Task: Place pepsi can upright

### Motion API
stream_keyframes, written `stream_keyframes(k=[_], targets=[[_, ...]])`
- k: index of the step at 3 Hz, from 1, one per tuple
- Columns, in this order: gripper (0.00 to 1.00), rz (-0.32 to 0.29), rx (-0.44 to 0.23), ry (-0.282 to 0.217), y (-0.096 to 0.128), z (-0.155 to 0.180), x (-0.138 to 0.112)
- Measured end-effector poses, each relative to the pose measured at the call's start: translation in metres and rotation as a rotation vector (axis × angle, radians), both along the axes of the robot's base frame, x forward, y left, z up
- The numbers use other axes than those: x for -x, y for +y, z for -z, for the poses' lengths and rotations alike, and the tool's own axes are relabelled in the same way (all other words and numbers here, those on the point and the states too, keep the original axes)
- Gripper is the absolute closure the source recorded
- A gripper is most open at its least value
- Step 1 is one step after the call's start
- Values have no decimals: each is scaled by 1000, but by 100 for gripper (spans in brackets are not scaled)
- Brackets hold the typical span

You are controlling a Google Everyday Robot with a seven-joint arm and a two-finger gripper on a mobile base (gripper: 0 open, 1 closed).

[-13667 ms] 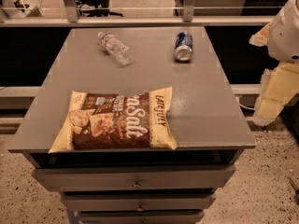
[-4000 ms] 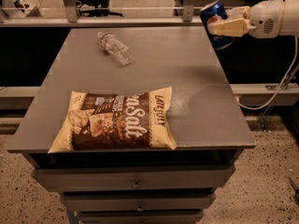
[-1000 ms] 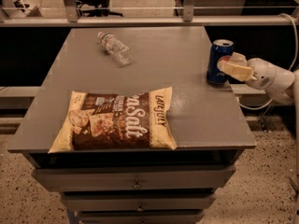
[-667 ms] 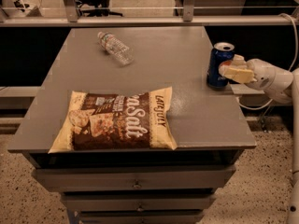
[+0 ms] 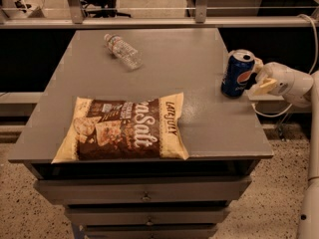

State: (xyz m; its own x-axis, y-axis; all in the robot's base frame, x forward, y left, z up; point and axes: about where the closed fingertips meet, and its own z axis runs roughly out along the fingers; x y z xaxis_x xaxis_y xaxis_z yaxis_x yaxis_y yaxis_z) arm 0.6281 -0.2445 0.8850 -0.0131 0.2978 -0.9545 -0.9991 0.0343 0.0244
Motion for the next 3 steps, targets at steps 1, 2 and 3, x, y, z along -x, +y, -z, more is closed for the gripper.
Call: stream_keyframes(k=[1,2,3], targets=[[0,10,22,-21,-5,-6,1],[0,129,166,-93,-18,-34,6],[0,341,352,-241,-38,-96,29]])
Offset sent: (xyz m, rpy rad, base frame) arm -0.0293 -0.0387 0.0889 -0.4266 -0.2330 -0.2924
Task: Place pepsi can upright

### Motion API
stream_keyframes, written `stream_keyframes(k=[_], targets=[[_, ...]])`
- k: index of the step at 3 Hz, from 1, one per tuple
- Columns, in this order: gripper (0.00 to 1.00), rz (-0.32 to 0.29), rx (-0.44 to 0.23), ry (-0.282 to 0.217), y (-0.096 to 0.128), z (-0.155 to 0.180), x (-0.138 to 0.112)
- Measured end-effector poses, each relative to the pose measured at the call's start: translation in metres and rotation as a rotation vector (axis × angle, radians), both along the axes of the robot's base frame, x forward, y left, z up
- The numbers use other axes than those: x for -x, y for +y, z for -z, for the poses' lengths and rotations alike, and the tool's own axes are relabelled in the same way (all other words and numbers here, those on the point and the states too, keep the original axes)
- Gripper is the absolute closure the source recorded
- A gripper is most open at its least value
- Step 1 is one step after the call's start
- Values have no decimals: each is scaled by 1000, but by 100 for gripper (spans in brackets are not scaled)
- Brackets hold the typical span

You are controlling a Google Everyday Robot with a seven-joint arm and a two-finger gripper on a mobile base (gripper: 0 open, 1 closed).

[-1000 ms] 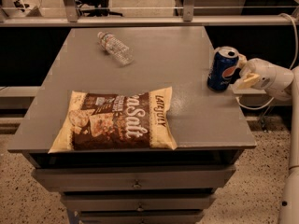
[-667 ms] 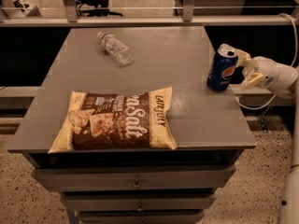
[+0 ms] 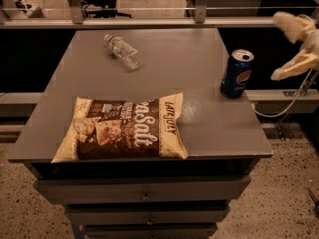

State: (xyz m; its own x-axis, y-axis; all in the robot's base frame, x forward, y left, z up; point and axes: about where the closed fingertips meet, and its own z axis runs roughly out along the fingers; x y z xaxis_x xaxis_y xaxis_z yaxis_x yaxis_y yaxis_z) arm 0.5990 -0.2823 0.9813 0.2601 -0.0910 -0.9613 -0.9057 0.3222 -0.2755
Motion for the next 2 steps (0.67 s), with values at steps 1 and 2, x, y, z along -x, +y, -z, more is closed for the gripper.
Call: stream_keyframes(k=[1,2], targets=[[0,238,158,-165,1,-92,59],[0,286,157,-152,-9,-90,66]])
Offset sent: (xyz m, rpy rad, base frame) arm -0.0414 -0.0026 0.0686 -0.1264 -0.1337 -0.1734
